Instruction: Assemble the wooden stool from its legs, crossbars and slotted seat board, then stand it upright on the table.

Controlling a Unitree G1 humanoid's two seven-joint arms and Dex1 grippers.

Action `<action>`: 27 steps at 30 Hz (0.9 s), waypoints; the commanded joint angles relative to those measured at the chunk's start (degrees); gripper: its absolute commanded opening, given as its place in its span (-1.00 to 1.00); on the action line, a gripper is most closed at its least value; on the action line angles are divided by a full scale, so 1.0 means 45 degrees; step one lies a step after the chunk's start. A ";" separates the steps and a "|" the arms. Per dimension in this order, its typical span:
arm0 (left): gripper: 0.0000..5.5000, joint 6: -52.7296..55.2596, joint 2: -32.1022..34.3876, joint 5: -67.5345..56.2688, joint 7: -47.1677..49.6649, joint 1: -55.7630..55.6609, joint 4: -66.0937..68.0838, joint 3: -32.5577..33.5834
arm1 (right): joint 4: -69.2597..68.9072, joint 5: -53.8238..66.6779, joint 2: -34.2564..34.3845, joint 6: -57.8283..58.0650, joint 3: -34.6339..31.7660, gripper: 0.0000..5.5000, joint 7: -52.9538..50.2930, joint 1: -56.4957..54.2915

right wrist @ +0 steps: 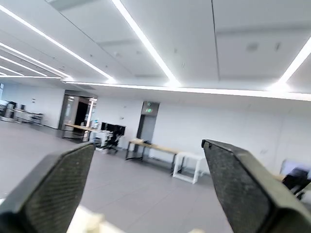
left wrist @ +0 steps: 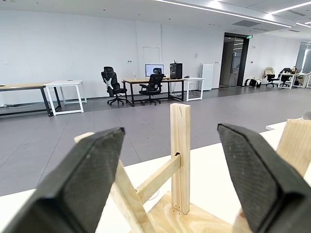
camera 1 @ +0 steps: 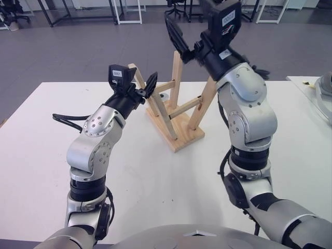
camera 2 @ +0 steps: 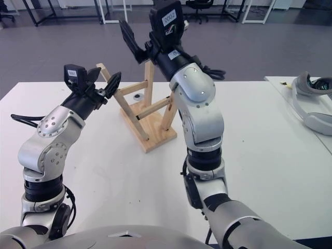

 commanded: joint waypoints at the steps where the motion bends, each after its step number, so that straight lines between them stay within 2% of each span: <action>1: 0.28 0.0737 -0.0109 0.0256 0.0120 0.0266 0.0289 -0.0497 | 0.0913 0.0824 0.0299 0.3755 -0.0256 0.49 -0.0614 0.3291; 4: 0.28 0.1100 -0.0381 0.0149 0.0331 0.0212 -0.0074 -0.0709 | 0.0823 0.0393 -0.0128 0.5612 -0.0115 0.49 -0.1500 0.5240; 6: 0.28 0.1354 -0.0569 0.0052 0.0495 0.0209 -0.0397 -0.0858 | 0.0214 0.0465 -0.0251 0.5918 -0.0097 0.49 -0.1736 0.5297; 12: 0.28 0.1493 -0.0240 0.0805 0.0572 0.0198 -0.0582 -0.1395 | 0.0318 0.0565 -0.0314 0.4042 0.0293 0.49 -0.1662 0.3860; 16: 0.28 0.1409 -0.0010 0.1503 0.0654 0.0283 -0.0843 -0.1720 | -0.0389 0.0553 -0.0726 0.1639 0.0544 0.49 -0.1108 0.2917; 19: 0.28 0.1312 0.0173 0.2079 0.0683 0.0390 -0.0987 -0.2020 | -0.0720 0.0719 -0.1546 0.0420 0.0053 0.49 -0.0546 0.1732; 23: 0.28 0.1218 0.0156 0.2714 0.0822 0.0530 -0.1139 -0.2345 | 0.0205 0.0574 -0.3356 -0.0637 -0.1641 0.49 -0.0513 -0.0293; 27: 0.28 0.1127 0.0172 0.3225 0.0857 0.0643 -0.1205 -0.2566 | 0.1107 0.0849 -0.4218 -0.1077 -0.3072 0.49 -0.0695 0.0136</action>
